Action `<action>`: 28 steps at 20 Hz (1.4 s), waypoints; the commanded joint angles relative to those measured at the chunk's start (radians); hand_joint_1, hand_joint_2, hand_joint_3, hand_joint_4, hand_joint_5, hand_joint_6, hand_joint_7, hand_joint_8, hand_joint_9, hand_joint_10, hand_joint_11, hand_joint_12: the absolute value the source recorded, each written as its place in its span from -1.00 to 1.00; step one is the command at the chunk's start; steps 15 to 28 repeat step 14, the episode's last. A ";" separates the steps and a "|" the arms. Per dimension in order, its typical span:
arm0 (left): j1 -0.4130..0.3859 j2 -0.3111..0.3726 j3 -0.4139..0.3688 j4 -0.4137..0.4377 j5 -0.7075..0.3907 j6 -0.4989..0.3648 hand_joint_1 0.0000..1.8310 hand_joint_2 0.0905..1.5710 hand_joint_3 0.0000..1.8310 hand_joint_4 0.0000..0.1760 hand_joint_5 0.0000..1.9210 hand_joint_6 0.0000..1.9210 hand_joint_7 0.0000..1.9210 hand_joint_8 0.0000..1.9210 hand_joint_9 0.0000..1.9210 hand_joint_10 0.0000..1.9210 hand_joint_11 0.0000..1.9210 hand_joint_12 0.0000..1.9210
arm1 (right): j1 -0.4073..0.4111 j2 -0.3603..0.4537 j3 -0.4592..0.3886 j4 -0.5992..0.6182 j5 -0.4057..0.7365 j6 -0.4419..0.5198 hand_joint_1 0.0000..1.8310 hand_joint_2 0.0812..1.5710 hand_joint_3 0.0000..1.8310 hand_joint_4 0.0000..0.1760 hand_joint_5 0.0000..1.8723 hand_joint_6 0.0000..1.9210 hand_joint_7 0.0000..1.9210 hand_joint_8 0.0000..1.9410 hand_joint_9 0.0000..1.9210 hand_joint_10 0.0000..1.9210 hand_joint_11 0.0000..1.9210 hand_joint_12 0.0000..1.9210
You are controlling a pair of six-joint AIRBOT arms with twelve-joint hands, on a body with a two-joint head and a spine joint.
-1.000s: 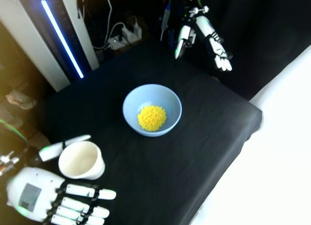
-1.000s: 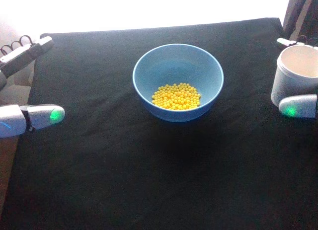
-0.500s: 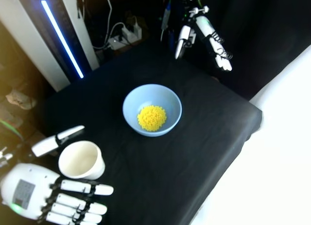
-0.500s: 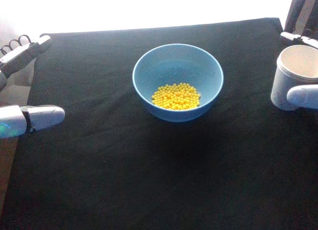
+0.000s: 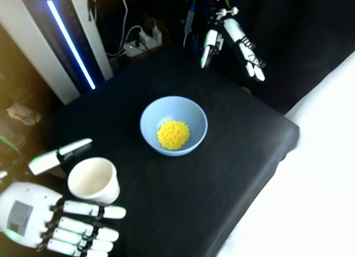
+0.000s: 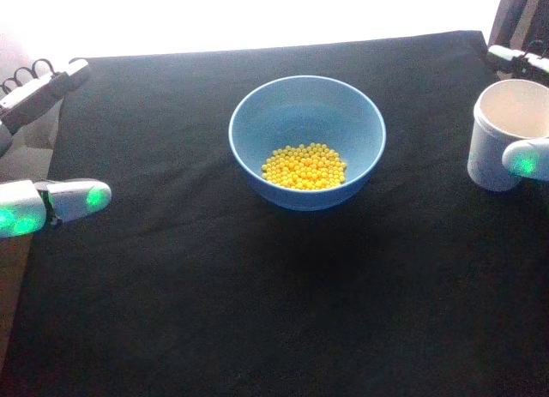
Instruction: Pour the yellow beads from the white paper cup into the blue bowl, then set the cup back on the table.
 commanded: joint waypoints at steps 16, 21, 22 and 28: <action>-0.007 0.003 0.002 -0.013 -0.128 -0.007 -0.26 0.15 -1.00 0.44 -0.94 -1.00 -0.97 -1.00 -1.00 -1.00 -1.00 -1.00 | 0.027 0.088 -0.054 0.024 0.165 -0.002 -0.72 -0.27 -1.00 1.00 -1.00 -1.00 -1.00 -1.00 -1.00 -1.00 -1.00 -1.00; -0.007 0.003 0.002 -0.013 -0.128 -0.007 -0.26 0.15 -1.00 0.44 -0.94 -1.00 -0.97 -1.00 -1.00 -1.00 -1.00 -1.00 | 0.027 0.088 -0.054 0.024 0.165 -0.002 -0.72 -0.27 -1.00 1.00 -1.00 -1.00 -1.00 -1.00 -1.00 -1.00 -1.00 -1.00; -0.007 0.003 0.002 -0.013 -0.128 -0.007 -0.26 0.15 -1.00 0.44 -0.94 -1.00 -0.97 -1.00 -1.00 -1.00 -1.00 -1.00 | 0.027 0.088 -0.054 0.024 0.165 -0.002 -0.72 -0.27 -1.00 1.00 -1.00 -1.00 -1.00 -1.00 -1.00 -1.00 -1.00 -1.00; -0.007 0.003 0.002 -0.013 -0.128 -0.007 -0.26 0.15 -1.00 0.44 -0.94 -1.00 -0.97 -1.00 -1.00 -1.00 -1.00 -1.00 | 0.027 0.088 -0.054 0.024 0.165 -0.002 -0.72 -0.27 -1.00 1.00 -1.00 -1.00 -1.00 -1.00 -1.00 -1.00 -1.00 -1.00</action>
